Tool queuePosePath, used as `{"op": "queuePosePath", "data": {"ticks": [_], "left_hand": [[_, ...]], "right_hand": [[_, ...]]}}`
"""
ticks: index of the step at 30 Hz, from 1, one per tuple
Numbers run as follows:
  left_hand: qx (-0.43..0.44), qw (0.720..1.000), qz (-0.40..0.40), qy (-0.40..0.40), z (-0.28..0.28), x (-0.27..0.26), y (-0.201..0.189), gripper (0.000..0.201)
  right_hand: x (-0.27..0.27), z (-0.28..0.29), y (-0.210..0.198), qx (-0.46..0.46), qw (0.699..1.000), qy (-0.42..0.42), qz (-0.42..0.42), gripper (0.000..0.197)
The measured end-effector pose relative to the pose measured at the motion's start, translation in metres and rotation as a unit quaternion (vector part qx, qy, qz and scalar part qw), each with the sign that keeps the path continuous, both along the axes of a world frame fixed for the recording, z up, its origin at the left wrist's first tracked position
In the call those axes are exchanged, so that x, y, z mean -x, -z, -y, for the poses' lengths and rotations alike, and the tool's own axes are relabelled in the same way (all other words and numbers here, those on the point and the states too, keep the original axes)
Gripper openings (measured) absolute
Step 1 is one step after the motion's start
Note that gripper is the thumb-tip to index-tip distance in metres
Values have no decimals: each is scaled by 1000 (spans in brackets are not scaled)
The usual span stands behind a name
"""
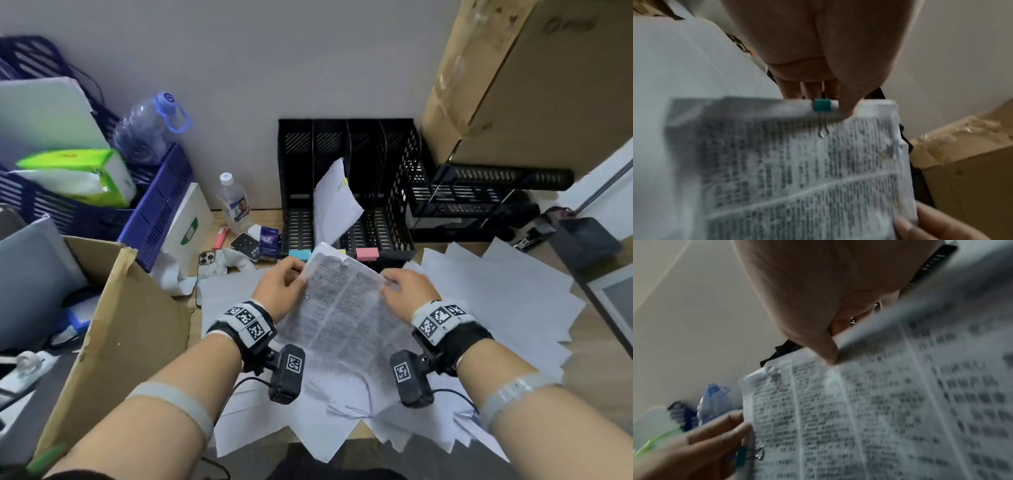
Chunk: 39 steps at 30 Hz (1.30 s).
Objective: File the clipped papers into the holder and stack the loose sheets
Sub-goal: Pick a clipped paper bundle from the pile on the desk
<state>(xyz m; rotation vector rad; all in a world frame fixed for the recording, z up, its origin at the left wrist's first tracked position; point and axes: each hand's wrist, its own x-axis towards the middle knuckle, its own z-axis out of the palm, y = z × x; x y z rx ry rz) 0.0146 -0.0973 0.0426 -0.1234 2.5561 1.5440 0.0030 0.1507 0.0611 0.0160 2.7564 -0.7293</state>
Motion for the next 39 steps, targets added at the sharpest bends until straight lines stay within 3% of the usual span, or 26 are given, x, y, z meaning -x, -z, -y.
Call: {"op": "queuePosePath", "data": {"ticks": [4,8,11,23,29,33,36,39], "left_hand": [[-12,998,59,-34,16,0,3,21],[-161,966,166,-118,23,-16,13,26],[-227,942,192,-155,21,-31,20,25],[-214,944,224,-110,6,-48,27,25],[-199,950,220,-98,9,-49,24,25],[-177,957,203,-106,8,-47,24,12],[-155,967,144,-141,9,-38,18,10],[-116,972,51,-198,15,-22,-2,13]], "right_hand": [[-5,-12,5,74,996,57,17,17],[-17,-23,15,121,986,92,67,20],[-31,-27,19,150,977,123,90,21],[-56,-18,39,205,950,186,145,24],[-49,-7,35,247,941,194,129,27],[-40,5,26,273,937,194,103,26],[-25,16,13,280,938,192,73,25],[-3,27,-4,290,938,182,60,43]]}}
